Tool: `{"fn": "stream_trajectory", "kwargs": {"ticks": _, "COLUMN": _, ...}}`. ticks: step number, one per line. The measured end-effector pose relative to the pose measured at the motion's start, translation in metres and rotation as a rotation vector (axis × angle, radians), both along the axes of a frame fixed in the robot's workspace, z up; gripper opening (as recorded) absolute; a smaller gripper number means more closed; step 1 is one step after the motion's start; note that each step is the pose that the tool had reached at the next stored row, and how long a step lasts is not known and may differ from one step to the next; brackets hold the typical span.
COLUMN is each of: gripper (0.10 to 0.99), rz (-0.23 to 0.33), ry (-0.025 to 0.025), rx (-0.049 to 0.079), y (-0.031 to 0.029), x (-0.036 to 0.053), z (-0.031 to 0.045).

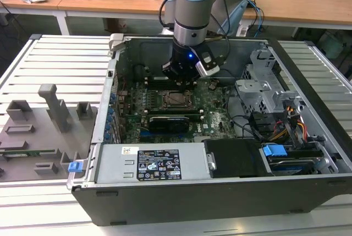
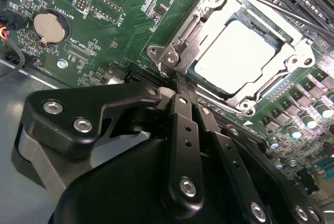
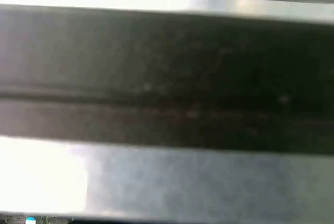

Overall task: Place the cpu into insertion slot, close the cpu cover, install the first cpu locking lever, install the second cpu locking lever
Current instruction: 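Install the first cpu locking lever, then install the second cpu locking lever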

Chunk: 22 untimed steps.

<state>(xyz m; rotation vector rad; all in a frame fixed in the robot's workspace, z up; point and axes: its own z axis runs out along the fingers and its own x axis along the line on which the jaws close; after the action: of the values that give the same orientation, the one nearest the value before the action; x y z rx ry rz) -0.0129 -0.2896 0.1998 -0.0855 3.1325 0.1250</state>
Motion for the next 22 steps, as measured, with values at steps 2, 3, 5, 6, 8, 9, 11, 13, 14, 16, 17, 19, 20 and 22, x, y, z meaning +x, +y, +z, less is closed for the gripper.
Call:
{"fn": "stream_trajectory", "kwargs": {"ticks": 2, "gripper": 0.106, "rz": 0.000, "ry": -0.0003, "rx": 0.000, "y": 0.0003, "x": 0.0001, "z": 0.0004}}
{"fn": "stream_trajectory", "kwargs": {"ticks": 3, "gripper": 0.106, "rz": 0.000, "ry": -0.0012, "rx": 0.002, "y": 0.0008, "x": 0.0004, "z": 0.0049}}
{"fn": "stream_trajectory", "kwargs": {"ticks": 5, "gripper": 0.106, "rz": 0.000, "ry": -0.0003, "rx": -0.001, "y": 0.0005, "x": 0.0001, "z": 0.0132}}
{"fn": "stream_trajectory", "kwargs": {"ticks": 6, "gripper": 0.106, "rz": 0.000, "ry": -0.0004, "rx": -0.001, "y": 0.0005, "x": 0.0002, "z": 0.0132}}
{"fn": "stream_trajectory", "kwargs": {"ticks": 8, "gripper": 0.106, "rz": 0.000, "ry": -0.0002, "rx": -0.002, "y": 0.0005, "x": 0.0002, "z": 0.0132}}
{"fn": "stream_trajectory", "kwargs": {"ticks": 9, "gripper": 0.106, "rz": -0.001, "ry": -0.0002, "rx": -0.002, "y": 0.0003, "x": 0.0004, "z": 0.0131}}
{"fn": "stream_trajectory", "kwargs": {"ticks": 11, "gripper": 0.106, "rz": -0.001, "ry": -0.0002, "rx": -0.002, "y": -0.0008, "x": 0.0006, "z": 0.0131}}
{"fn": "stream_trajectory", "kwargs": {"ticks": 13, "gripper": 0.106, "rz": -0.001, "ry": -0.0002, "rx": -0.002, "y": -0.0030, "x": 0.0006, "z": 0.0130}}
{"fn": "stream_trajectory", "kwargs": {"ticks": 14, "gripper": 0.106, "rz": -0.001, "ry": -0.0002, "rx": -0.002, "y": -0.0037, "x": 0.0006, "z": 0.0130}}
{"fn": "stream_trajectory", "kwargs": {"ticks": 16, "gripper": 0.106, "rz": -0.001, "ry": -0.0003, "rx": -0.002, "y": -0.0055, "x": 0.0006, "z": 0.0129}}
{"fn": "stream_trajectory", "kwargs": {"ticks": 17, "gripper": 0.106, "rz": -0.001, "ry": -0.0003, "rx": -0.002, "y": -0.0059, "x": 0.0006, "z": 0.0129}}
{"fn": "stream_trajectory", "kwargs": {"ticks": 19, "gripper": 0.106, "rz": -0.001, "ry": -0.0003, "rx": -0.002, "y": -0.0064, "x": 0.0006, "z": 0.0129}}
{"fn": "stream_trajectory", "kwargs": {"ticks": 20, "gripper": 0.106, "rz": -0.001, "ry": -0.0003, "rx": -0.002, "y": -0.0066, "x": 0.0006, "z": 0.0129}}
{"fn": "stream_trajectory", "kwargs": {"ticks": 22, "gripper": 0.106, "rz": -0.001, "ry": -0.0003, "rx": -0.002, "y": -0.0072, "x": 0.0006, "z": 0.0129}}
